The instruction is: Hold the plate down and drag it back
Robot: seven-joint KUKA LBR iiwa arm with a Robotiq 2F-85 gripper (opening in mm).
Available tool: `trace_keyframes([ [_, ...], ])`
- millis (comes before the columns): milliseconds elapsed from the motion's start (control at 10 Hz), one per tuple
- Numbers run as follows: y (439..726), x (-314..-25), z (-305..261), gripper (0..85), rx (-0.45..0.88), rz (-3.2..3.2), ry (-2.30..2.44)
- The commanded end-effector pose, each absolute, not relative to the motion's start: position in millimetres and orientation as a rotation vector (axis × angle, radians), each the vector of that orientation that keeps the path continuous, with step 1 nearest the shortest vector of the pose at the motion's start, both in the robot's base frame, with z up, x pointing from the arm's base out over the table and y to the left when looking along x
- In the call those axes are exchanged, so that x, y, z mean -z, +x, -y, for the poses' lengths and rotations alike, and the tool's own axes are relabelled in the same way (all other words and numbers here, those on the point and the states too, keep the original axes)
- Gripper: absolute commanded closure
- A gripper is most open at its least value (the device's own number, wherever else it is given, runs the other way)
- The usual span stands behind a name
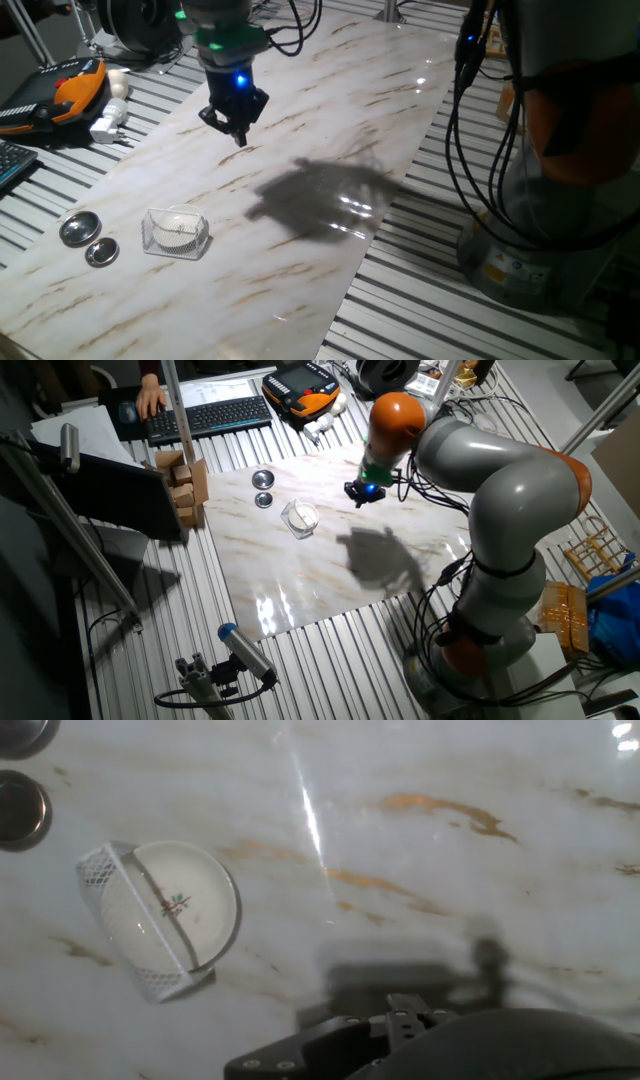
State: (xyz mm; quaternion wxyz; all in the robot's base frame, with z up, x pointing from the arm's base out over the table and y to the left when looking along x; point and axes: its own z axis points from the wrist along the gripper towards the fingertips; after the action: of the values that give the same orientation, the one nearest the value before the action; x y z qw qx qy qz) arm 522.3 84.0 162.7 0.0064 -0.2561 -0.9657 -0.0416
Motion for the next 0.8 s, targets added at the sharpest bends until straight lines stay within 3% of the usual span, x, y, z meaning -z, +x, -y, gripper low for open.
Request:
trace_keyframes([
  [0,523.5,-157.2,-85.7,85.0,0.130,2.926,-1.129],
  [700,549.4,-145.5,-127.5,85.0,0.093,2.874,-1.277],
])
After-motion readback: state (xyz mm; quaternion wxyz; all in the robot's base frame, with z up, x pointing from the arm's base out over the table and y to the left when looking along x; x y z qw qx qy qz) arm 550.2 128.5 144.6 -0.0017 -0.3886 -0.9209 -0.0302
